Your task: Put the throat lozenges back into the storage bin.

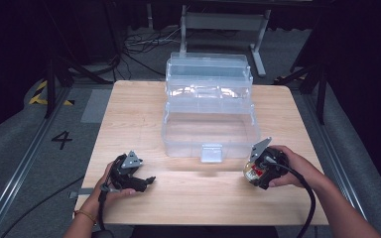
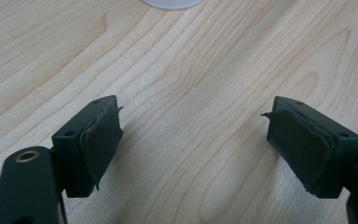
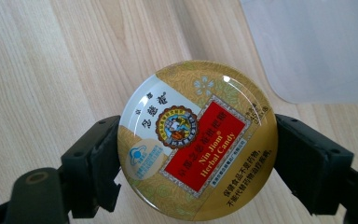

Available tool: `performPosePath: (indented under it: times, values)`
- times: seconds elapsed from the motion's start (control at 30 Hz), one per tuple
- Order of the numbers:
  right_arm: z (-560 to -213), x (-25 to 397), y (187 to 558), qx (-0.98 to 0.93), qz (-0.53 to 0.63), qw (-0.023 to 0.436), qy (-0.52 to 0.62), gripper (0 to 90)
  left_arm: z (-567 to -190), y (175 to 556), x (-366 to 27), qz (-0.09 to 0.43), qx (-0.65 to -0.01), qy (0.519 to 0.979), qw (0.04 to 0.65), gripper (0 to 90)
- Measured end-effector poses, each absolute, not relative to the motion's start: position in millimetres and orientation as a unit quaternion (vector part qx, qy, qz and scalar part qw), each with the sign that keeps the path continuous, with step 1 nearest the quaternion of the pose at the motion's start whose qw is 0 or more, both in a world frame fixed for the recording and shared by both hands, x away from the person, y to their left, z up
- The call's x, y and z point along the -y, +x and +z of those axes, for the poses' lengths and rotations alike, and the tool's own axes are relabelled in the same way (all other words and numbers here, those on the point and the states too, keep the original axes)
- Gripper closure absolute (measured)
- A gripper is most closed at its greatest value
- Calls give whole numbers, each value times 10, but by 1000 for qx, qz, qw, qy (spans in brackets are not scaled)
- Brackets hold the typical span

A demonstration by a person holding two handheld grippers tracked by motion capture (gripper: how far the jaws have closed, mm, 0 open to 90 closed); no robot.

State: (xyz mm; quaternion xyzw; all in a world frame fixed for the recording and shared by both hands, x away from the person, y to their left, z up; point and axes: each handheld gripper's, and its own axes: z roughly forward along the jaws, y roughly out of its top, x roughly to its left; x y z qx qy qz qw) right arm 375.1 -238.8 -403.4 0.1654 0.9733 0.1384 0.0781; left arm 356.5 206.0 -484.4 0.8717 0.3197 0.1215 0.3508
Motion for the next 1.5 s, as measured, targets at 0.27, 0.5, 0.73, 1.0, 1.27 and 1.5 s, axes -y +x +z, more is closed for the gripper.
performPosePath:
  times: [0.27,0.5,0.73,1.0,1.27,1.5]
  values:
    - [-3864,2431,3788,-972,143,82,166,202,-4844,3565,-2060,122,-320,872,351,180]
    - [-3707,2428,3818,-972,148,90,162,202,-4844,3565,-2060,122,-320,872,351,180]
    - [-3598,2421,3838,-971,148,97,159,202,-4844,3565,-2060,122,-320,872,351,180]
    - [-3408,2412,3942,-967,160,110,162,202,-4844,3565,-2060,122,-320,872,351,180]
    - [-3318,2370,4138,-966,160,118,166,202,-4844,3564,-2061,122,-320,872,351,180]
    - [-3312,2393,4384,-966,148,123,172,202,-4844,3564,-2061,122,-320,872,351,181]
